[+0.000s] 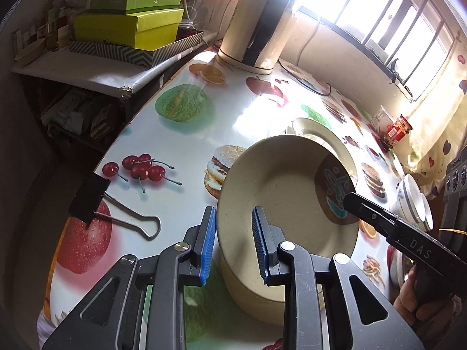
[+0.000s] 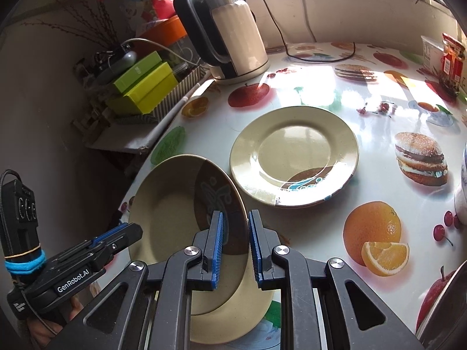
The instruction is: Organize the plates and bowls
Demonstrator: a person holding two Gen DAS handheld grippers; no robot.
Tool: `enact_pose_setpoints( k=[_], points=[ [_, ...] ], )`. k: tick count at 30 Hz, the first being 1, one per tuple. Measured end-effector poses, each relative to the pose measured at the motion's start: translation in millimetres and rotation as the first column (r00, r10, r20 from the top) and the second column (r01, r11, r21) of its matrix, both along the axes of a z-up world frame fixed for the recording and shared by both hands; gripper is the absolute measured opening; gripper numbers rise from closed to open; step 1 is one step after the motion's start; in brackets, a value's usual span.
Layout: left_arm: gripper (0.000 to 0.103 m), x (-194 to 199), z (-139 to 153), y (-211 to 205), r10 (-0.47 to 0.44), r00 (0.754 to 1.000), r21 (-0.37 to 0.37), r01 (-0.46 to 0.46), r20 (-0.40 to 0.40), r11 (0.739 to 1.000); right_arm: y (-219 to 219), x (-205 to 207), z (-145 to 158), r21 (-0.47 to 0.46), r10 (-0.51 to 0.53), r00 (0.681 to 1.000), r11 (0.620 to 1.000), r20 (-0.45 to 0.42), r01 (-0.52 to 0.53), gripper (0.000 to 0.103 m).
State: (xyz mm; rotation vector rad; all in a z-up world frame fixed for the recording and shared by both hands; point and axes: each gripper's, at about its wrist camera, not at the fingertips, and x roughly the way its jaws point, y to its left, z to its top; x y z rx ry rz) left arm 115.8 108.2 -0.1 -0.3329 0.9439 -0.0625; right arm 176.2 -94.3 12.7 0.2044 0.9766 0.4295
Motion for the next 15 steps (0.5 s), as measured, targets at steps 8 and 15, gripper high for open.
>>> enact_pose_setpoints(
  k=[8,15],
  points=[
    [0.026,-9,-4,-7,-0.01,1.0,0.007,0.01,-0.007,1.0,-5,-13,-6,-0.007,-0.008,1.0,1.0,-0.012,0.007,0.018],
    [0.026,-12,-9,-11,-0.023,0.999,0.02,0.023,-0.025,1.0,-9,-21,-12,-0.018,-0.008,1.0,1.0,-0.028,0.007,0.018]
  ],
)
